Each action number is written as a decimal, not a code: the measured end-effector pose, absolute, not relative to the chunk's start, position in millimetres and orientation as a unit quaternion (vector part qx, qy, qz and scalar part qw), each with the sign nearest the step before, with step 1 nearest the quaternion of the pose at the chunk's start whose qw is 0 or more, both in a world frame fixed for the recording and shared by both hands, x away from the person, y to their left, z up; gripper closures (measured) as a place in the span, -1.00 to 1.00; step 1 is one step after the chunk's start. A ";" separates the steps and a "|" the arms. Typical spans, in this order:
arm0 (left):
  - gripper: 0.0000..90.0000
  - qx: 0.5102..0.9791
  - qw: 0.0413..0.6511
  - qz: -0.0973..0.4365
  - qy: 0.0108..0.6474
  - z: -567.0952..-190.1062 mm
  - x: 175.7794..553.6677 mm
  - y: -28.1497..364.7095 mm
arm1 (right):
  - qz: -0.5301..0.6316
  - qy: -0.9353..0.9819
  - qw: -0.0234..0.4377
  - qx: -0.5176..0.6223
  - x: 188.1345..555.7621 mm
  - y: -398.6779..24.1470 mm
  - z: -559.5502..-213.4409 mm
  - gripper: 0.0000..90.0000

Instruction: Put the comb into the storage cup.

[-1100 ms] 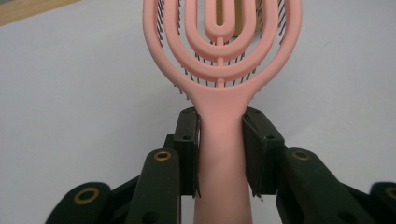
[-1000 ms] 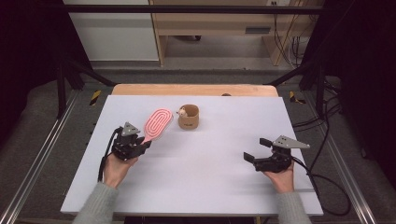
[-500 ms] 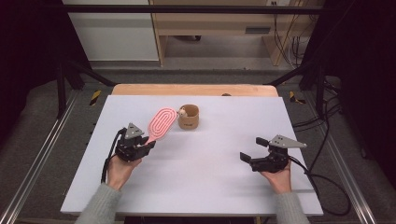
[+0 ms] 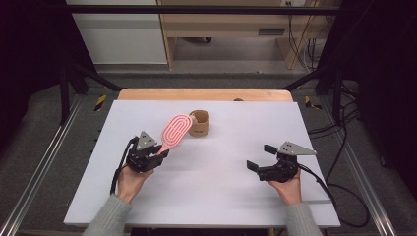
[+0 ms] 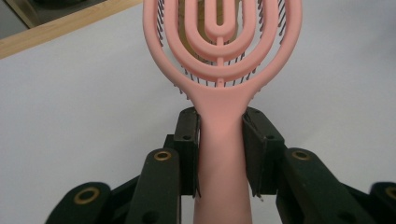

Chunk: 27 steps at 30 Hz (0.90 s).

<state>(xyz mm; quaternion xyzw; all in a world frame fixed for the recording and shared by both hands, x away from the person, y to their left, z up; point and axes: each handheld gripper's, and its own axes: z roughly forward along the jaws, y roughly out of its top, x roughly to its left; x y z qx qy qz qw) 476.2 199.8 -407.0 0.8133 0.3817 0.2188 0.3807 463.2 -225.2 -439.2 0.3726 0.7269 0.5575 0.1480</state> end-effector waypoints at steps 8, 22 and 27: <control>0.53 0.814 0.386 0.225 0.370 -406.6 471.9 192.1 | 0.560 0.726 0.143 0.373 462.2 -215.4 -436.7 -0.99; 0.52 0.820 0.391 0.222 0.353 -407.4 466.2 177.7 | 0.565 0.726 0.137 0.368 459.7 -201.5 -433.7 -0.99; 0.53 0.824 0.391 0.224 0.344 -408.6 463.2 171.2 | 0.565 0.727 0.136 0.365 459.0 -196.7 -433.3 -0.99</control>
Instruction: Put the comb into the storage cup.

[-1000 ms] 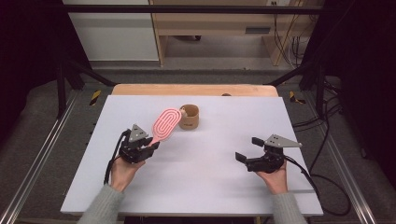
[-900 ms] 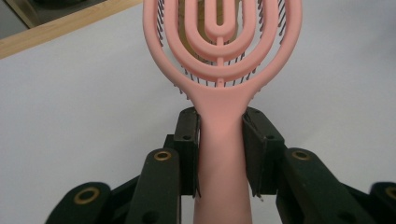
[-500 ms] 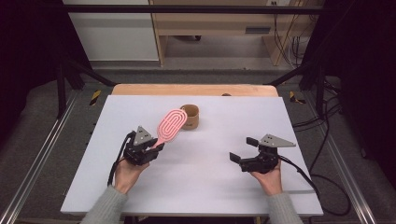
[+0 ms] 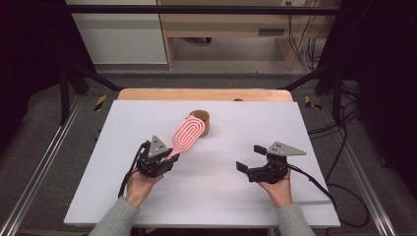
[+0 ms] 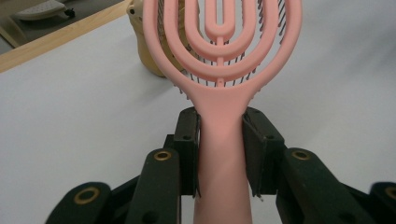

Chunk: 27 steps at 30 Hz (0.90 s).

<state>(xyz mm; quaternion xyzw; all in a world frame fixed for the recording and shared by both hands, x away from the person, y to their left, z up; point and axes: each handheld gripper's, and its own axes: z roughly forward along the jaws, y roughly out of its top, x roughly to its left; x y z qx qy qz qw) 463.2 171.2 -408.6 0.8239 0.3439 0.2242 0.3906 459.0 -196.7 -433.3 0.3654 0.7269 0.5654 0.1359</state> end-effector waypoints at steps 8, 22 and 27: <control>0.53 0.827 0.390 0.227 0.335 -410.2 460.1 164.5 | 0.566 0.730 0.130 0.361 457.6 -189.3 -432.5 -0.99; 0.53 0.833 0.388 0.232 0.317 -412.1 454.0 152.4 | 0.567 0.732 0.126 0.355 456.2 -181.8 -431.4 -0.99; 0.53 0.833 0.391 0.235 0.313 -411.5 452.1 150.0 | 0.569 0.731 0.125 0.354 455.9 -179.8 -430.6 -0.99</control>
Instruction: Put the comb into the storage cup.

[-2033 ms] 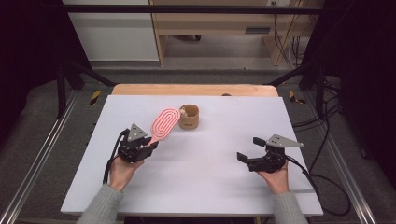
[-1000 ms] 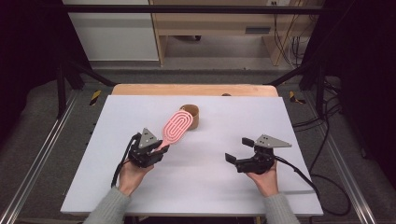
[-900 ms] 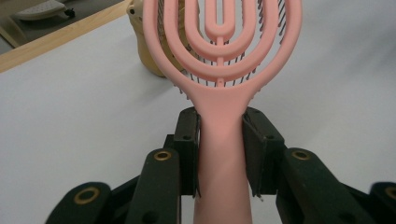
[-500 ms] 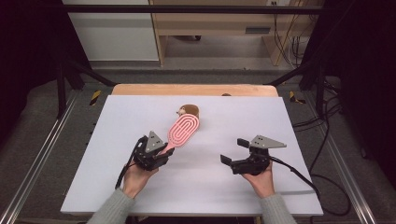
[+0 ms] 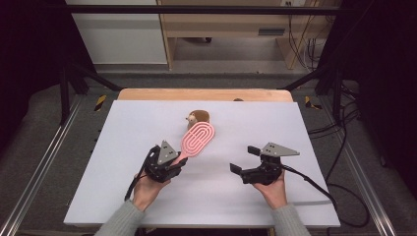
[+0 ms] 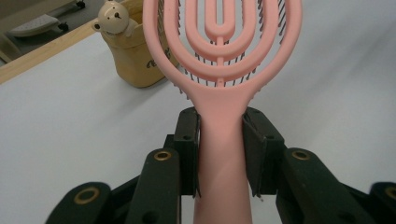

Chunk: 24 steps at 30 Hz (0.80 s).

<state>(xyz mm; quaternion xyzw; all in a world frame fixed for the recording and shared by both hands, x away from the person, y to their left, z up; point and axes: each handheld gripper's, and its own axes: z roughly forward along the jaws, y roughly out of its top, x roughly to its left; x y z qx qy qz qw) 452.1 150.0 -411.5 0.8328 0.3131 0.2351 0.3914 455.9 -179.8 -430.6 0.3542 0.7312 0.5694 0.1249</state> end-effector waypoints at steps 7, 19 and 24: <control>0.53 0.829 0.397 0.235 0.316 -410.0 452.0 147.4 | 0.572 0.729 0.124 0.355 456.1 -180.3 -429.5 -0.99; 0.53 0.823 0.397 0.243 0.326 -408.9 453.9 140.4 | 0.578 0.725 0.126 0.353 455.5 -177.8 -424.4 -0.99; 0.53 0.817 0.401 0.246 0.334 -408.6 453.4 137.8 | 0.584 0.722 0.124 0.350 454.6 -173.9 -419.6 -0.99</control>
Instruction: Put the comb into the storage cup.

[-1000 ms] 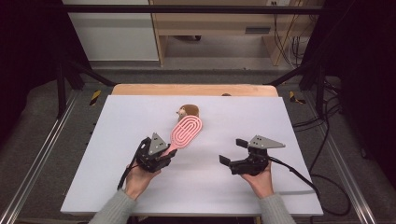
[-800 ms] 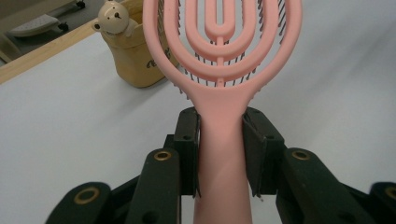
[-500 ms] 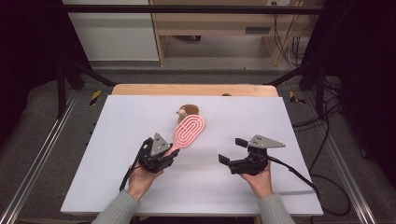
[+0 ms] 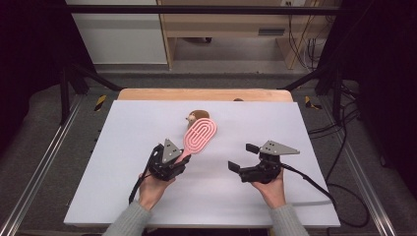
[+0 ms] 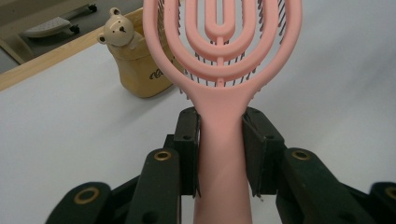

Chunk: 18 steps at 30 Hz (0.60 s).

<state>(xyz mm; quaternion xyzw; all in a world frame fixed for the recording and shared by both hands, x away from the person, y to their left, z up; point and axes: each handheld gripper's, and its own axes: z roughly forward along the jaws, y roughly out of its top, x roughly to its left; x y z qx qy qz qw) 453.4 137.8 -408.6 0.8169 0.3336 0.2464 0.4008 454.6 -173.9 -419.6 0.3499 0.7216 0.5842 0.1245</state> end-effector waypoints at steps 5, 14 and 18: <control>0.53 0.814 0.402 0.247 0.338 -409.8 453.4 133.3 | 0.583 0.722 0.123 0.351 456.1 -172.2 -419.7 -0.99; 0.53 0.808 0.417 0.236 0.343 -413.3 453.0 123.5 | 0.585 0.720 0.120 0.353 458.4 -172.0 -416.3 -0.98; 0.53 0.803 0.424 0.235 0.346 -415.4 451.6 121.2 | 0.586 0.719 0.120 0.354 459.6 -170.3 -414.4 -0.98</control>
